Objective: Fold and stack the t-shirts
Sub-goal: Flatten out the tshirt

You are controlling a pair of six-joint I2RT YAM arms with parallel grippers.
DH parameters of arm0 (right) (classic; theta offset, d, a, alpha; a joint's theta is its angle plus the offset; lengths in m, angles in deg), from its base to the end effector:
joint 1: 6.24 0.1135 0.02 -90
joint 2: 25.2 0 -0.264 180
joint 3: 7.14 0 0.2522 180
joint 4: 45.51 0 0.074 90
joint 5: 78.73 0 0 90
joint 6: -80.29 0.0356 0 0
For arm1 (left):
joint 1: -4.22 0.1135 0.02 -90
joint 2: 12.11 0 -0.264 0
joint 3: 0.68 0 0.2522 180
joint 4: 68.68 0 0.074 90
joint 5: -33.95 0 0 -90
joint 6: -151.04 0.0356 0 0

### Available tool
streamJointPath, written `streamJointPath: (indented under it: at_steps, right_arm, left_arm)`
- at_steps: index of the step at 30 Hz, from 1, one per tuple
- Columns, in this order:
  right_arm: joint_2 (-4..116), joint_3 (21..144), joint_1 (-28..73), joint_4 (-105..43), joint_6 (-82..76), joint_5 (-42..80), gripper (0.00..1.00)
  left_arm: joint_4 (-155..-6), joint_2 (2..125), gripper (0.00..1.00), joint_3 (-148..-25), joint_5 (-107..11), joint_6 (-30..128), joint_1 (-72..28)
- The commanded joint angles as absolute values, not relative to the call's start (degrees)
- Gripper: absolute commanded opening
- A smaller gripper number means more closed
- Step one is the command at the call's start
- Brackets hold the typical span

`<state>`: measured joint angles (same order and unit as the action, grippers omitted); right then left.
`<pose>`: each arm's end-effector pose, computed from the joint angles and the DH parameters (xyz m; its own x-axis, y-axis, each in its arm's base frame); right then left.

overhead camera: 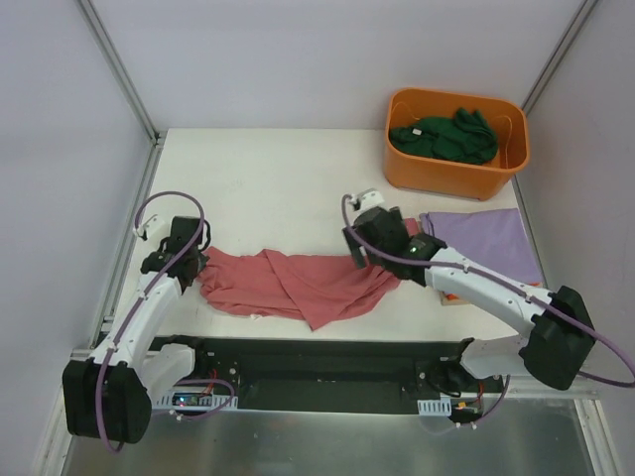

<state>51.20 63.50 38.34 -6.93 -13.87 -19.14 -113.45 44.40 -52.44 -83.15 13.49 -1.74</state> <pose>0.2147 0.1863 0.2716 -0.4713 -0.5523 -0.6877 -0.3827 0.8305 -0.4047 0.1949 -0.0040 0.2324 -0.3618 -0.6227 -0.6938 -0.6943 0.6766 -0.2451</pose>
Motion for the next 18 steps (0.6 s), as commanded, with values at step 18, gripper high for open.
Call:
streamJointPath:
  at_steps: [18]
  right_arm:
    - [69.9, 66.4, 71.2, -11.8, 15.4, -10.6, 0.60]
  left_arm:
    - [-109.2, 37.4, 0.00, -48.0, -80.1, 15.1, -1.7]
